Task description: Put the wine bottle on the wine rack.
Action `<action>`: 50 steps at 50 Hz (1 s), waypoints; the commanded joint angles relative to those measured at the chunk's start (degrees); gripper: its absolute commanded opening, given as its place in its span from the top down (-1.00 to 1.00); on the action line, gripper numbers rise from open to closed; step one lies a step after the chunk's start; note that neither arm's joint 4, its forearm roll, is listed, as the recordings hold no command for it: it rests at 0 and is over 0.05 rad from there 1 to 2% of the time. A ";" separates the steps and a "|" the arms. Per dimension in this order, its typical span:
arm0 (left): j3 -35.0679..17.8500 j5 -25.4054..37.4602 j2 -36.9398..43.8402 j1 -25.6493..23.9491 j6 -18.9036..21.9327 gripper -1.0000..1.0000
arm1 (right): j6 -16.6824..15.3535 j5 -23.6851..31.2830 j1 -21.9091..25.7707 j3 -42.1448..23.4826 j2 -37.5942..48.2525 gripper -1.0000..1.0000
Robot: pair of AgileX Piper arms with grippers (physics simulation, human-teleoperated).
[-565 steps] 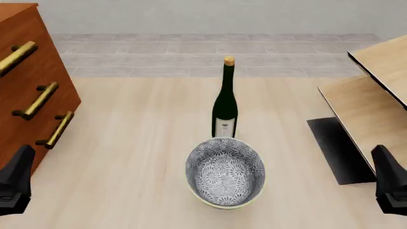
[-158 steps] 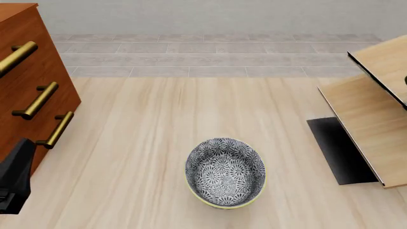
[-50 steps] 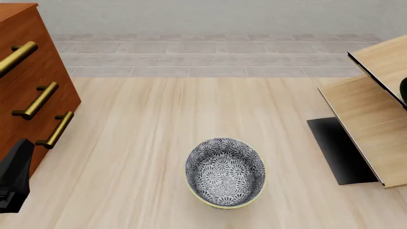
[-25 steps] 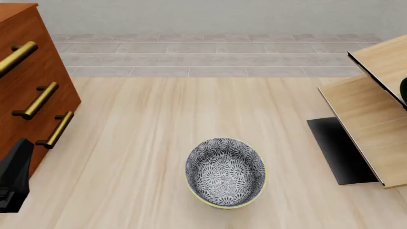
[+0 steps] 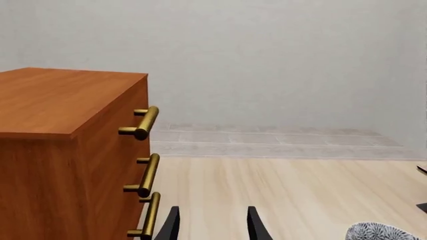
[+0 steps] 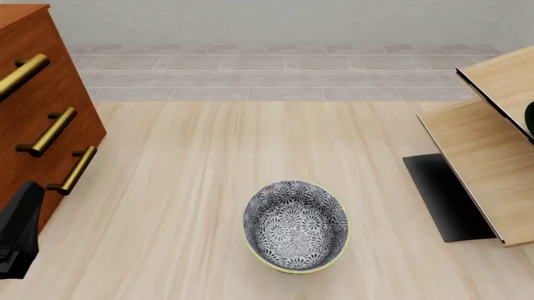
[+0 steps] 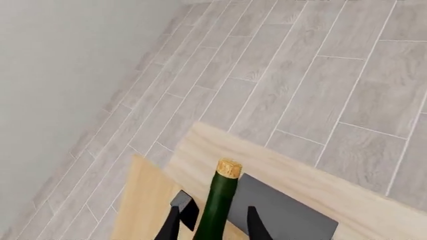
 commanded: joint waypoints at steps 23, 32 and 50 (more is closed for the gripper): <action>0.00 -0.61 0.00 -0.05 0.04 -1.00 | 0.37 4.15 8.82 1.54 -10.53 -1.00; 0.00 -0.84 0.00 -0.11 0.36 -1.00 | -2.03 3.07 12.71 3.78 -12.92 -1.00; 0.00 -1.44 0.00 -0.78 1.31 -1.00 | -7.29 0.19 23.06 9.82 -19.19 -1.00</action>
